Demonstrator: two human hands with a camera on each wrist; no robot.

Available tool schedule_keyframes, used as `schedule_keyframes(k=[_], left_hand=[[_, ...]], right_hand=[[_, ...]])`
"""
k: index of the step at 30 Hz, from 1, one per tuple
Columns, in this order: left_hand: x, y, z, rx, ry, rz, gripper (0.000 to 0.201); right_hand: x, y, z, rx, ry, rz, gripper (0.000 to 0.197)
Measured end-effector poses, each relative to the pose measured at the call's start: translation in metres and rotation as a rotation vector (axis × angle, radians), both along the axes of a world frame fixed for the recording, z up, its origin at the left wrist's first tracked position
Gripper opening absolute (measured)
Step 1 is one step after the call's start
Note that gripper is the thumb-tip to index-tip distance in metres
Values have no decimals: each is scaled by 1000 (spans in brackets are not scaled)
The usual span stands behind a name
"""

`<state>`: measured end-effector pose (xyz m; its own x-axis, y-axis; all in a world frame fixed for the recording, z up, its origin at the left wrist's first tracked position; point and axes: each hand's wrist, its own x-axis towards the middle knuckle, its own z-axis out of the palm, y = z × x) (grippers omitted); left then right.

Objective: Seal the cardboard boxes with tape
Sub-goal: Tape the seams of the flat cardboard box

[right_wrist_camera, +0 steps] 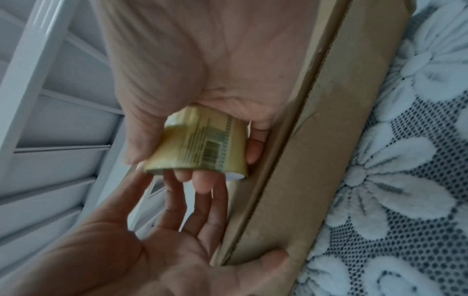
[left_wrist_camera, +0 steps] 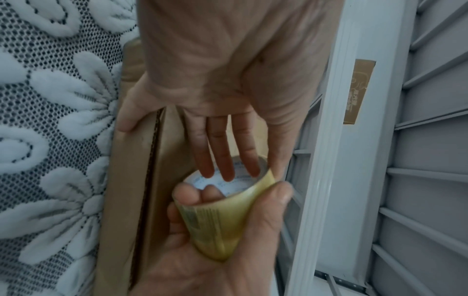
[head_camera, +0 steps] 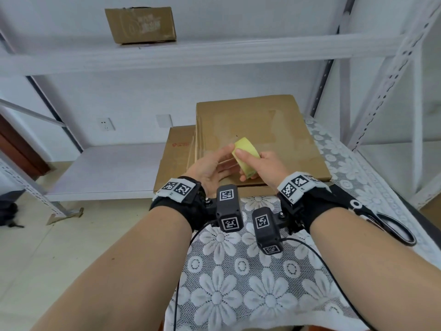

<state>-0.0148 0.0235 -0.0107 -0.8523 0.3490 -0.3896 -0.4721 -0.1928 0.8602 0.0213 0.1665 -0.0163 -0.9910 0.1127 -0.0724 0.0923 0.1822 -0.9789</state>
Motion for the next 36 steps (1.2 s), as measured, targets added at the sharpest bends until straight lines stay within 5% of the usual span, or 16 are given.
schedule_keyframes(k=[4, 8, 13, 18, 20, 36], left_hand=[[4, -2, -1, 20, -9, 13, 29], [3, -3, 5, 80, -149, 81, 41], [0, -6, 4, 124, -200, 72, 43], [4, -11, 4, 112, -148, -21, 41], [8, -10, 6, 69, -92, -81, 20], [5, -14, 3, 140, -128, 40, 19]], right_hand=[[-2, -7, 1, 98, -3, 26, 44], [2, 0, 6, 81, 6, 109, 15], [1, 7, 5, 123, 34, 160, 9], [1, 3, 1, 85, 12, 94, 39], [1, 1, 1, 115, 17, 72, 48], [-4, -10, 4, 133, 85, 55, 37]])
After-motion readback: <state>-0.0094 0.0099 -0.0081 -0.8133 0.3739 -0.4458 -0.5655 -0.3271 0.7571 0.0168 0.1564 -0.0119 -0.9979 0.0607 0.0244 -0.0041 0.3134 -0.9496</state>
